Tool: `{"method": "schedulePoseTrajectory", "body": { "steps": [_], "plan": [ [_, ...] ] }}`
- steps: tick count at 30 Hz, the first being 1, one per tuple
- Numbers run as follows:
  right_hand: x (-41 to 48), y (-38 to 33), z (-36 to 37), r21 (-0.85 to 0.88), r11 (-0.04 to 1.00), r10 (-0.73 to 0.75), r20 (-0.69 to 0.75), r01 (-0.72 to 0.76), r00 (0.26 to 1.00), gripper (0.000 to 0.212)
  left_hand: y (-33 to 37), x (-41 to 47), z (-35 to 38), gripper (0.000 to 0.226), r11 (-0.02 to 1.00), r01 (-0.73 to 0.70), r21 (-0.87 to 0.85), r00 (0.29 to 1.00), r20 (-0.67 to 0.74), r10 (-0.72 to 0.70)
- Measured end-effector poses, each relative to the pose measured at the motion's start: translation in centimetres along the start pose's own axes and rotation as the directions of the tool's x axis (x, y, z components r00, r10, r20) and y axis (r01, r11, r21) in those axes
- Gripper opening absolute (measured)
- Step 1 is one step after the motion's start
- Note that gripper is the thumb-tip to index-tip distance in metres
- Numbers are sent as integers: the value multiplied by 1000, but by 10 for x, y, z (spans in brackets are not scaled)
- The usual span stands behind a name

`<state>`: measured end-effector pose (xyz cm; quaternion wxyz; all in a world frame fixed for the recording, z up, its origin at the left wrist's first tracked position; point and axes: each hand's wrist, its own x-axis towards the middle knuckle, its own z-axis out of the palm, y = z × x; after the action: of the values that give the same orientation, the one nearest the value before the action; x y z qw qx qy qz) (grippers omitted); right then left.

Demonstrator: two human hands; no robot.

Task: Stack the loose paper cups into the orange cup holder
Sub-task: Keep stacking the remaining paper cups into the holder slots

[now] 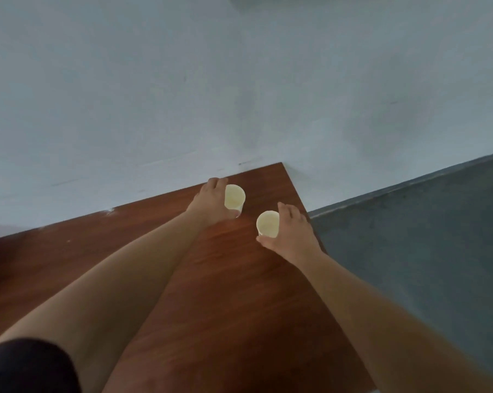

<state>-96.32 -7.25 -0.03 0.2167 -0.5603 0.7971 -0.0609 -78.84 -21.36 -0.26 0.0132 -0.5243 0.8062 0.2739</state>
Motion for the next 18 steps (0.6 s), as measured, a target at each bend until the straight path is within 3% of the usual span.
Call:
{"method": "schedulePoseTrajectory", "body": {
  "steps": [3,6,11,18],
  "plan": [
    [12,8,14,-35,999,-30,24,31,999,101,-5,18,17,106,999,-16,35,999,52,14],
    [18,14,25,-80,991,-107,29,109,994,91,-10,26,23,93,996,-69,63,995,73,64],
    [19,9,32,-90,981,-177,-45,173,983,73,-15,20,23,79,995,-84,44,996,31,83],
    [15,-45,8,-4,980,-199,-101,200,975,72,-54,-37,-22,80,996,31,-86,992,-120,-41]
  ]
}}
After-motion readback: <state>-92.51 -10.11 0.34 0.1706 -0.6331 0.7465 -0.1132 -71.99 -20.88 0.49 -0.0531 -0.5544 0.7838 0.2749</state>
